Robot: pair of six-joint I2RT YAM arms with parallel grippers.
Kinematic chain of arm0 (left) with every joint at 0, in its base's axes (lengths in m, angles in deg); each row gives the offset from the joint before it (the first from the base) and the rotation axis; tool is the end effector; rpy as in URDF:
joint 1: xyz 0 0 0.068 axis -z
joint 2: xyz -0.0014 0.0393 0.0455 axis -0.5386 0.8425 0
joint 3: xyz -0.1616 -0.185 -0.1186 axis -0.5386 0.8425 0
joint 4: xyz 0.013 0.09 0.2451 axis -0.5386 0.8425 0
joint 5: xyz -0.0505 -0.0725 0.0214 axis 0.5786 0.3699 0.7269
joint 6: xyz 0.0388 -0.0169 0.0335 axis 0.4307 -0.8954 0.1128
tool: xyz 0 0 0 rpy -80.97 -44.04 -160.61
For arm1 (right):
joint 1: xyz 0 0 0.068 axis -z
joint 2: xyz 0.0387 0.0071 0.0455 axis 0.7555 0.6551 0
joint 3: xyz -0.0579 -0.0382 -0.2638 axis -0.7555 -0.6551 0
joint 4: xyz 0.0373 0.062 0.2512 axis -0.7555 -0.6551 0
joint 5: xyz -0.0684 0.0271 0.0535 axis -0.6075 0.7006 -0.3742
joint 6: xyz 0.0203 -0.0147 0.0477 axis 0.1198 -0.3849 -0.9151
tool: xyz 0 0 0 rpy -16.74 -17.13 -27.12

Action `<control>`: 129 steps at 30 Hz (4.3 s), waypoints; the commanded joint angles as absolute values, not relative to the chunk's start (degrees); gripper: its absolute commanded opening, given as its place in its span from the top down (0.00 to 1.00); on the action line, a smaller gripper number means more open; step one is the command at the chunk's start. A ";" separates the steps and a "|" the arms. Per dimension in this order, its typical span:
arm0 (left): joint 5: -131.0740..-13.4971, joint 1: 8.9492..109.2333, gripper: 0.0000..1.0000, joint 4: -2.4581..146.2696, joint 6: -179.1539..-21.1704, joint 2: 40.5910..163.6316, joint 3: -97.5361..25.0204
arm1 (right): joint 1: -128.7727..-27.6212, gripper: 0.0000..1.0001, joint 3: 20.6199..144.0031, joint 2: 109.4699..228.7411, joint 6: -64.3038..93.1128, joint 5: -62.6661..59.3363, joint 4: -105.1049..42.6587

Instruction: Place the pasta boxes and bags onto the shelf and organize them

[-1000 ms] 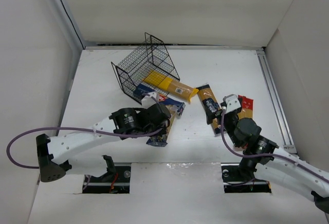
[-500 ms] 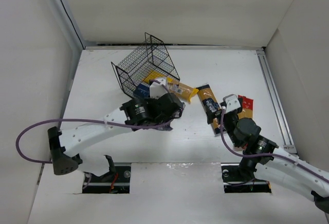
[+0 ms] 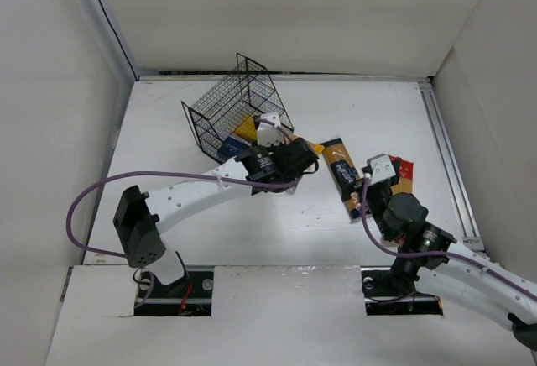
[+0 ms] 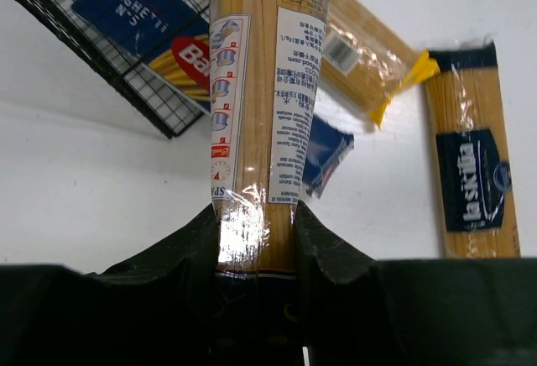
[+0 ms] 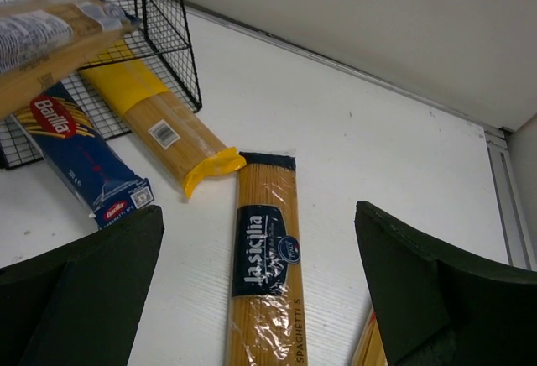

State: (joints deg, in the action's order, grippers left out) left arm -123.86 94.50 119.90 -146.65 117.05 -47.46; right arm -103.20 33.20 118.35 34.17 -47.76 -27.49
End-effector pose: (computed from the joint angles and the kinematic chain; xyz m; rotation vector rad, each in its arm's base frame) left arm 0.1780 -0.2817 0.3275 -0.2172 2.1859 -0.2010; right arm 0.1014 0.1024 0.2892 -0.3960 1.5296 0.0316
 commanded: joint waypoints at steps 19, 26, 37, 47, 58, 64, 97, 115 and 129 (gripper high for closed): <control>-136.01 86.39 1.00 129.91 -172.60 123.65 -51.28 | -102.86 0.00 34.01 118.43 35.19 -49.47 -27.11; -135.12 78.83 1.00 135.97 -186.12 125.75 -47.94 | -102.86 0.00 34.01 119.58 35.19 -50.09 -27.11; -133.99 76.01 0.97 138.35 -188.78 130.42 -50.30 | -102.33 0.00 32.79 120.72 34.58 -51.67 -27.63; -131.61 76.01 0.12 138.35 -184.83 131.56 -51.89 | -101.80 0.00 32.25 120.72 30.19 -52.20 -33.61; -134.16 85.76 0.00 135.19 -162.18 126.82 -62.52 | -89.17 0.00 41.56 132.30 23.06 -37.17 -56.11; -124.08 89.28 0.00 117.84 -141.16 113.59 -55.78 | -76.78 0.00 45.08 145.13 33.78 -16.47 -51.99; -127.73 86.29 0.00 126.03 -165.30 68.36 -20.68 | -63.75 1.00 54.57 151.58 46.71 6.24 -44.17; -111.68 67.14 0.00 105.75 -140.71 83.66 -27.55 | -78.07 1.00 74.78 168.87 46.19 10.29 -38.36; -106.39 55.27 0.00 106.79 -135.34 82.43 -27.02 | -83.87 1.00 94.38 190.67 44.69 6.08 -36.69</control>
